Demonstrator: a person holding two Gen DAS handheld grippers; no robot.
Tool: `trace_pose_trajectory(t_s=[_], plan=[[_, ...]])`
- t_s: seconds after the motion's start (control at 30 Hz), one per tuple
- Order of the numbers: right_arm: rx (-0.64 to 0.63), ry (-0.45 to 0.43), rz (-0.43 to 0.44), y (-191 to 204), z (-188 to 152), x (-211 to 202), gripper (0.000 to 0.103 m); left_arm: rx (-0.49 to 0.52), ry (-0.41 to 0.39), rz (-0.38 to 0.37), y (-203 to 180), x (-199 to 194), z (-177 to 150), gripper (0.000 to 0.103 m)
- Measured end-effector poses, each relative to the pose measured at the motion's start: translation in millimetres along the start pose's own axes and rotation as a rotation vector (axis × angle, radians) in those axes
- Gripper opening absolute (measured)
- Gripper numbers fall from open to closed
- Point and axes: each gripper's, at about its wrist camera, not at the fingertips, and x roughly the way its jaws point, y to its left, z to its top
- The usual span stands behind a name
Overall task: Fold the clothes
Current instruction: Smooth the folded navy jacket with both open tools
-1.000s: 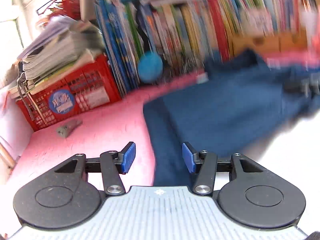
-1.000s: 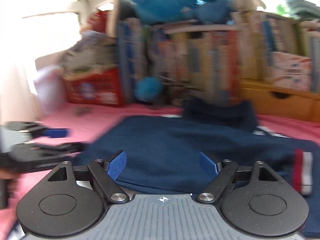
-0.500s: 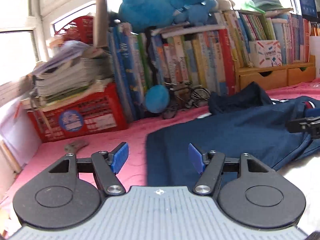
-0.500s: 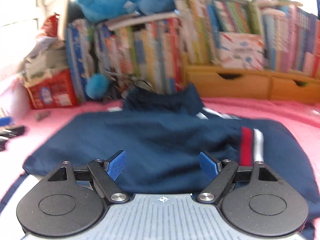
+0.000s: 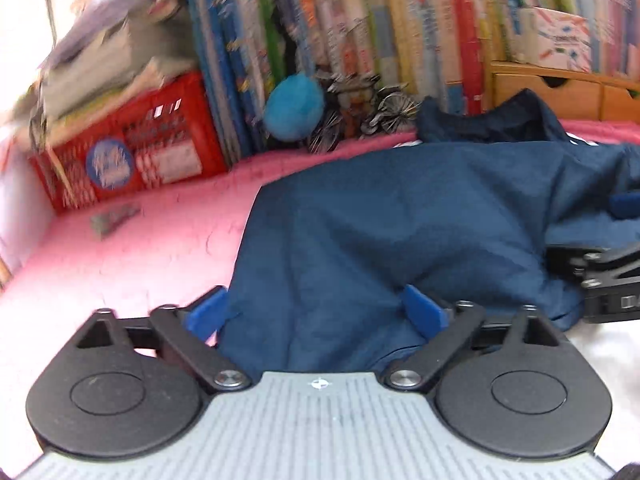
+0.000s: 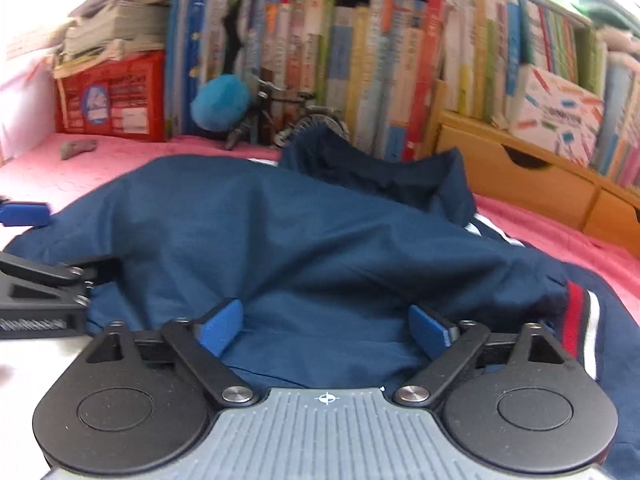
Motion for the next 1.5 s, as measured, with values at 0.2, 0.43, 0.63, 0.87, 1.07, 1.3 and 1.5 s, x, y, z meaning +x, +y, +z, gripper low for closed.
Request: trace_pose_trajectory(t_s=[0.2, 0.43, 0.63, 0.87, 1.07, 1.3, 1.5], plan=[[0.003, -0.003, -0.057, -41.8, -10.4, -2.6, 0.1, -0.072, 0.039, -0.041, 14.2, 3.9, 1.8, 0.103], [-0.023, -0.012, -0.294, -103.9, -31.6, -11.2, 0.102, -0.072, 0.041, -0.042, 13.7, 2.6, 2.4, 0.103], [0.185, 0.045, -0.115, -143.2, -37.8, -6.8, 0.103, -0.102, 0.055, -0.071, 18.6, 5.6, 5.1, 0.103], [0.086, -0.031, -0.098, -140.6, -27.3, -39.1, 0.101, -0.032, -0.023, -0.082, 30.2, -18.3, 21.6, 0.082], [-0.117, -0.191, 0.173, -109.4, 0.6, -68.4, 0.102, 0.071, -0.181, -0.341, 18.1, -45.7, 55.4, 0.086], [-0.044, -0.129, 0.213, -71.6, 10.2, -19.8, 0.103, 0.058, -0.124, -0.466, -22.0, -12.5, 55.8, 0.09], [-0.042, 0.007, 0.173, -63.9, -6.5, 7.3, 0.103, 0.193, -0.029, -0.365, -46.2, 11.7, 28.5, 0.103]])
